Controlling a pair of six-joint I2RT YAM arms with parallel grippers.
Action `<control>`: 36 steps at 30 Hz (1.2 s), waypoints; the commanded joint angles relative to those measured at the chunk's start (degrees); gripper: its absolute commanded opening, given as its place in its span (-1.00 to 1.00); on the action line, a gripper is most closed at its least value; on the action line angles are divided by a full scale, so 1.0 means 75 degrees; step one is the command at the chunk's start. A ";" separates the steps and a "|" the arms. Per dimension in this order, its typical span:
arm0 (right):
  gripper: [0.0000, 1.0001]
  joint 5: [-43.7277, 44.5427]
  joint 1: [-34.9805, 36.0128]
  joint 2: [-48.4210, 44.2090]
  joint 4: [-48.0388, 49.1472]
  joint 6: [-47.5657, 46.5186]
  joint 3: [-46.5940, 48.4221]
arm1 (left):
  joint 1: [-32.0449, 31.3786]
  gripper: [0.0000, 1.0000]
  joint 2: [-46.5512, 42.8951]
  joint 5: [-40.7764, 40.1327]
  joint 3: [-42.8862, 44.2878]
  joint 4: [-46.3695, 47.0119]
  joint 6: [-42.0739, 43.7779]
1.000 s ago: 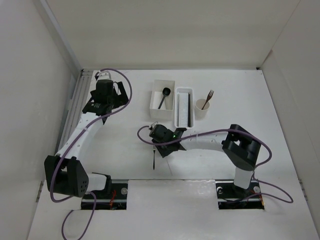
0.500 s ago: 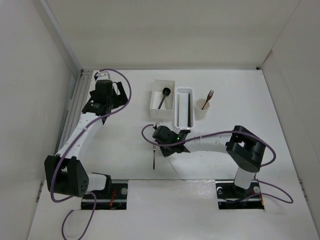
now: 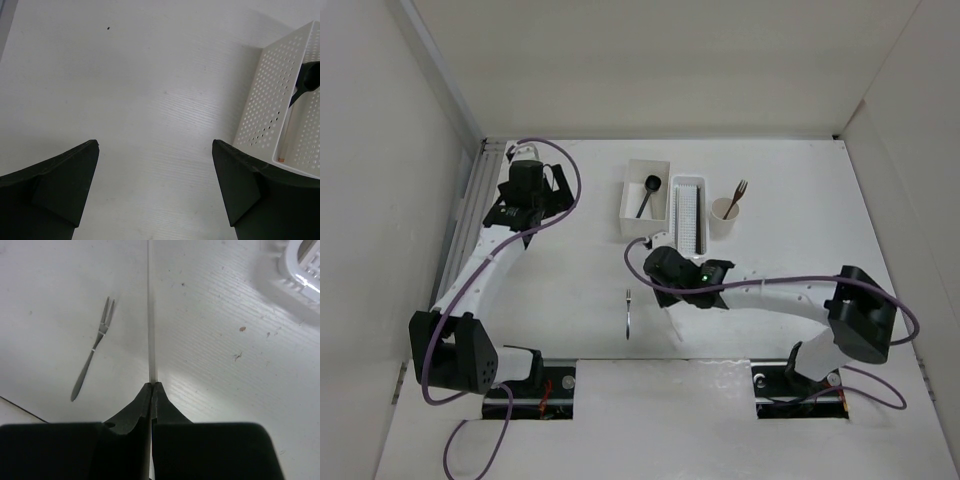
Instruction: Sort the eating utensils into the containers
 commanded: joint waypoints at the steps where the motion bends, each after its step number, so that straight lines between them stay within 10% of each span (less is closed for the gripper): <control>1: -1.00 0.0333 0.0086 -0.0639 0.0444 -0.0024 -0.0093 | 0.0080 0.92 -0.0160 0.0013 -0.0058 0.0151 -0.0032; 17: -1.00 0.1179 -0.3322 0.0821 -0.0082 -0.0867 0.3420 | 0.0150 0.92 -0.0090 0.0083 -0.0058 0.0151 -0.0032; 36: -1.00 0.0100 -0.4226 0.2639 0.0856 -0.0950 0.3084 | 0.0595 0.92 0.0320 0.0083 0.0083 0.0151 -0.0032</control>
